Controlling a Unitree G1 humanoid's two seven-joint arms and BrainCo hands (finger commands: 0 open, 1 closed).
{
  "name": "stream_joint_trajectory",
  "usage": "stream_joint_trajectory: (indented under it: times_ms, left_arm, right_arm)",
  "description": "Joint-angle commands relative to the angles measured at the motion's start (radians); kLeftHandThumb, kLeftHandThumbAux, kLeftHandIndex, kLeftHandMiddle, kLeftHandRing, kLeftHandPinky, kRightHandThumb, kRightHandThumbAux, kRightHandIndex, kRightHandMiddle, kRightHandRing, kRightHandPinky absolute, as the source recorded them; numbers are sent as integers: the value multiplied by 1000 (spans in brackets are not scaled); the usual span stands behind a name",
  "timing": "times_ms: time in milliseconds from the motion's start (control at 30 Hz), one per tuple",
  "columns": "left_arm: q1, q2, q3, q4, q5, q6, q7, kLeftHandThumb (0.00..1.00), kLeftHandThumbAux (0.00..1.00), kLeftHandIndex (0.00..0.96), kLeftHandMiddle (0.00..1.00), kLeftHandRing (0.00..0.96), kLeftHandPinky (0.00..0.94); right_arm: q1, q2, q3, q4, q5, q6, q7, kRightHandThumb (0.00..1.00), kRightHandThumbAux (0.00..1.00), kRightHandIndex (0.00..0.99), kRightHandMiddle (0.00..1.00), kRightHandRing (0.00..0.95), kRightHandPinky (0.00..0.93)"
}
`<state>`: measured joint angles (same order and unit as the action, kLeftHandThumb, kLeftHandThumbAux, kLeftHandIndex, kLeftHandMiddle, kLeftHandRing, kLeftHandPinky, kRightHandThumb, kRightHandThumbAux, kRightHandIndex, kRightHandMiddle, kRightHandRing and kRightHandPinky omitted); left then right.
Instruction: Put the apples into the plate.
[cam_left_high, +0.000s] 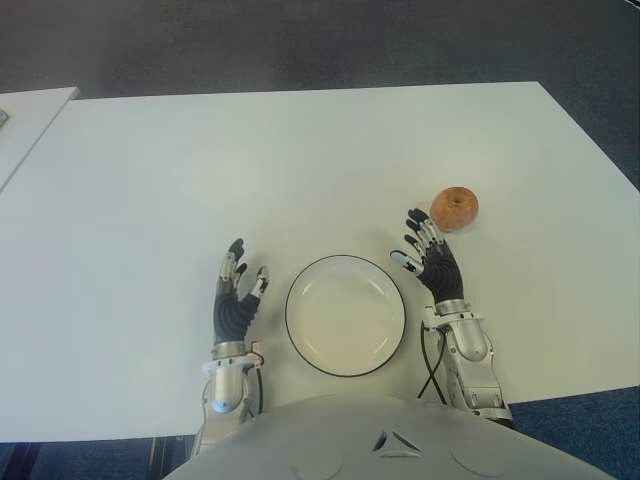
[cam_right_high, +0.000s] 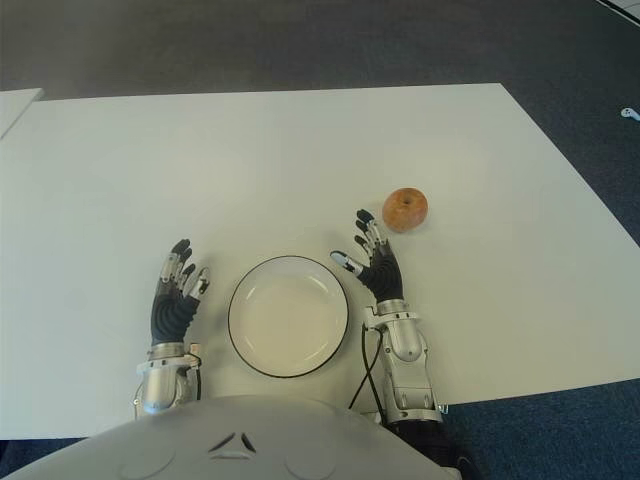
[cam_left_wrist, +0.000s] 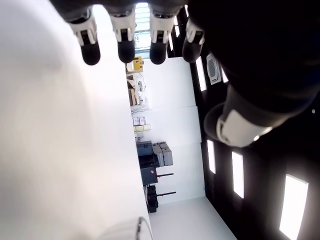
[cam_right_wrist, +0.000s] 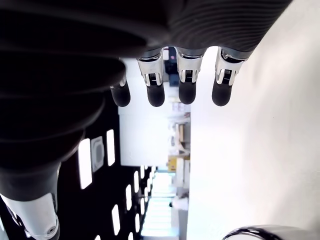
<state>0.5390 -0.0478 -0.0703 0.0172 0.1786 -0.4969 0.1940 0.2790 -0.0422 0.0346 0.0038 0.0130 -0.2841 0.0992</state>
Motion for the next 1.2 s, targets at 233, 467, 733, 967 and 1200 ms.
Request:
stream_joint_trajectory:
  times_ms: [233, 467, 733, 967, 1200]
  left_arm:
    - [-11, -2, 7, 49, 14, -9, 7, 59, 602, 57, 20, 11, 30]
    - [-17, -4, 9, 57, 13, -17, 7, 65, 606, 52, 27, 18, 35]
    - [-28, -7, 16, 80, 20, -36, 17, 69, 598, 51, 29, 21, 36]
    - [-38, -11, 16, 92, 10, -44, 16, 79, 588, 61, 36, 27, 42]
    - [-44, -14, 21, 92, 4, -35, 13, 79, 583, 64, 42, 31, 44]
  right_arm:
    - [10, -3, 1, 39, -33, -16, -20, 179, 668, 0, 0, 0, 0]
    - [-10, -4, -3, 50, -33, -34, -24, 169, 678, 0, 0, 0, 0]
    - [-69, 28, 17, -96, -18, 43, -36, 226, 655, 36, 20, 14, 70]
    - [-130, -2, 16, -98, -93, -82, -57, 367, 594, 67, 51, 63, 151]
    - [-195, -72, 4, -46, -239, -222, -104, 439, 549, 73, 64, 71, 132]
